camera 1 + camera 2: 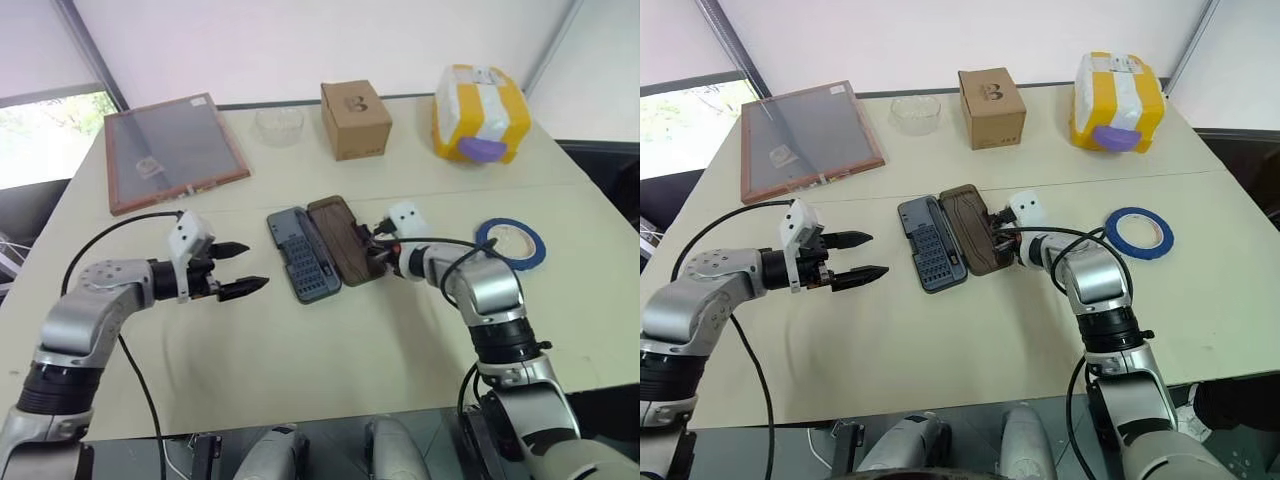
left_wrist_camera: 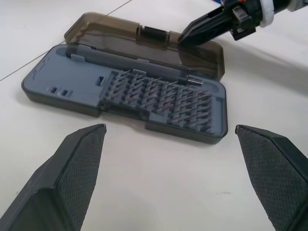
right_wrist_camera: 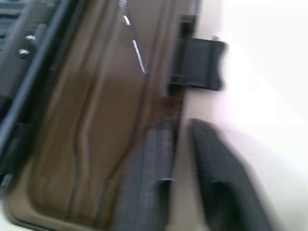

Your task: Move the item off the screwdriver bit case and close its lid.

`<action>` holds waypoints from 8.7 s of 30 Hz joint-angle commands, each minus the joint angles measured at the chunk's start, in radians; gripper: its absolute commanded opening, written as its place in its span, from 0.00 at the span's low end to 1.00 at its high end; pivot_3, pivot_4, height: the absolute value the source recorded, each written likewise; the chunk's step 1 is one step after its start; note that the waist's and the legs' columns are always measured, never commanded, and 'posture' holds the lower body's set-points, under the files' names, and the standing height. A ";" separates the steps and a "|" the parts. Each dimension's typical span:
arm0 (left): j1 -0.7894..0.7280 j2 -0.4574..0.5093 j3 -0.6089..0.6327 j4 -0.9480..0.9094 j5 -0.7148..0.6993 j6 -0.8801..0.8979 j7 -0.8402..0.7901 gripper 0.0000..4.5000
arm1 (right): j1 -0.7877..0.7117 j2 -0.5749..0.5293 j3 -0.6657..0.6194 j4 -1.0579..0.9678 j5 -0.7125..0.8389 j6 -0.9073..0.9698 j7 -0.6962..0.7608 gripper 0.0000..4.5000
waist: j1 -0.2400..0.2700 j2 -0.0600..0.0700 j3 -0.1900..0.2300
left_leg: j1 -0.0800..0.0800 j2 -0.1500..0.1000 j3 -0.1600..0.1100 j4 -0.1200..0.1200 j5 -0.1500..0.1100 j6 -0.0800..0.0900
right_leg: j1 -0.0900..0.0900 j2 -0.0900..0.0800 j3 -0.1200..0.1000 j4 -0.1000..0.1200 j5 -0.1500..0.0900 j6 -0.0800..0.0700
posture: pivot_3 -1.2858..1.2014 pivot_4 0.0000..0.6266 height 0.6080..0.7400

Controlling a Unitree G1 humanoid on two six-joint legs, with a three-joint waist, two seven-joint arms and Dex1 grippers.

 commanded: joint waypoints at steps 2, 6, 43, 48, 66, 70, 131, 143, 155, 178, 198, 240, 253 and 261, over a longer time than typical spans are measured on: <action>-0.009 0.004 0.017 -0.033 -0.005 -0.015 0.004 1.00 | 0.020 -0.034 0.056 0.069 -0.028 -0.038 0.015 0.01 | 0.000 -0.001 -0.001 | 0.000 0.000 0.000 0.000 0.000 0.000 | 0.000 0.000 0.000 0.000 0.000 0.000 | 0.52 0.24 1.00; -0.010 0.010 0.000 -0.027 0.001 -0.023 -0.016 1.00 | 0.001 -0.143 0.140 0.093 -0.092 -0.206 0.087 0.01 | 0.004 -0.001 -0.001 | 0.001 0.000 0.000 0.001 0.000 0.000 | 0.001 0.000 0.000 0.000 0.000 0.000 | 0.52 0.24 1.00; -0.095 0.005 -0.154 0.039 0.096 -0.146 -0.221 1.00 | -0.392 -0.203 0.327 0.891 -0.397 -1.474 0.576 0.01 | -0.025 0.000 0.000 | 0.000 0.002 0.001 -0.001 0.000 0.000 | 0.001 0.002 -0.002 -0.010 0.000 0.000 | 0.52 0.24 1.00; -0.089 0.001 -0.154 0.037 0.097 -0.148 -0.214 1.00 | -0.385 -0.204 0.327 0.906 -0.401 -1.485 0.576 0.01 | -0.025 0.000 0.000 | 0.000 0.002 0.001 0.000 0.000 0.000 | 0.002 0.002 -0.001 -0.009 0.000 0.000 | 0.52 0.24 1.00; -0.115 -0.050 -0.115 0.061 0.058 -0.116 -0.180 1.00 | -0.308 -0.260 0.256 0.698 -0.358 -1.396 0.583 0.92 | -0.021 0.000 0.000 | 0.000 0.001 0.001 0.000 0.000 0.000 | 0.001 0.002 -0.002 -0.009 0.000 0.000 | 0.52 0.24 1.00; -0.132 -0.053 -0.092 0.052 0.029 -0.086 -0.172 1.00 | -0.176 -0.364 0.126 0.292 -0.223 -1.092 0.646 0.92 | -0.011 0.000 0.000 | -0.003 0.000 -0.003 0.000 0.000 0.000 | -0.002 0.001 -0.001 -0.003 0.000 0.000 | 0.52 0.24 1.00; 0.060 -0.174 -0.372 0.174 0.341 -0.511 -0.117 0.00 | -0.253 -0.210 0.339 0.700 -0.290 -0.919 0.620 0.00 | 0.010 -0.004 -0.015 | 0.012 0.002 0.002 -0.002 0.000 0.000 | 0.015 0.001 -0.002 -0.013 0.000 0.000 | 0.52 0.24 1.00; 0.038 -0.185 -0.375 0.203 0.344 -0.517 -0.120 0.00 | -0.177 -0.273 0.232 0.426 -0.343 -1.104 0.458 0.00 | 0.012 -0.001 -0.014 | 0.018 0.002 0.002 -0.003 -0.001 0.001 | 0.021 0.002 -0.001 -0.014 0.000 0.000 | 0.52 0.24 1.00; 0.040 -0.172 -0.361 0.191 0.325 -0.495 -0.128 0.00 | 0.063 -0.345 0.134 -0.107 -0.354 -0.967 0.396 0.00 | 0.013 0.000 -0.013 | 0.014 0.002 0.003 -0.003 -0.001 0.001 | 0.017 0.001 -0.001 -0.014 0.000 0.000 | 0.52 0.24 1.00; -0.222 -0.309 0.084 0.144 -0.094 -0.008 0.316 0.00 | 0.078 -0.359 0.132 -0.039 -0.401 -1.139 0.322 0.00 | 0.011 -0.002 -0.012 | 0.001 0.002 0.004 0.000 -0.001 0.001 | 0.005 0.002 -0.001 -0.014 0.000 0.000 | 0.52 0.24 1.00; -0.340 -0.361 -0.118 0.617 0.161 -0.279 -0.031 0.00 | 0.070 -0.348 0.128 -0.038 -0.400 -1.119 0.320 0.00 | 0.004 -0.004 -0.010 | 0.000 0.001 0.003 -0.001 -0.001 0.001 | 0.003 0.001 -0.002 -0.014 0.000 0.000 | 0.52 0.24 1.00; -0.688 -0.399 -0.292 0.851 0.308 -0.483 -0.373 0.00 | 0.446 -0.441 0.060 -0.823 0.425 -0.042 0.426 0.01 | 0.058 -0.009 -0.005 | -0.004 -0.001 0.005 0.010 -0.003 0.006 | 0.006 -0.001 -0.002 -0.015 0.000 0.001 | 0.52 0.24 1.00; -0.803 -0.536 -0.406 1.206 0.510 -0.768 -0.516 0.00 | 0.439 -0.489 0.188 -0.714 0.298 -0.139 0.378 0.01 | 0.058 -0.010 -0.004 | -0.008 -0.001 0.004 0.014 -0.003 0.006 | 0.005 -0.001 -0.003 -0.014 0.001 0.001 | 0.52 0.24 1.00; -0.877 -0.617 -0.414 1.387 0.633 -0.885 -0.384 0.00 | 0.424 -0.502 0.186 -0.677 0.265 -0.171 0.384 0.01 | 0.059 -0.011 -0.004 | -0.009 -0.001 0.004 0.014 -0.003 0.006 | 0.003 -0.001 -0.004 -0.014 0.001 0.002 | 0.52 0.24 1.00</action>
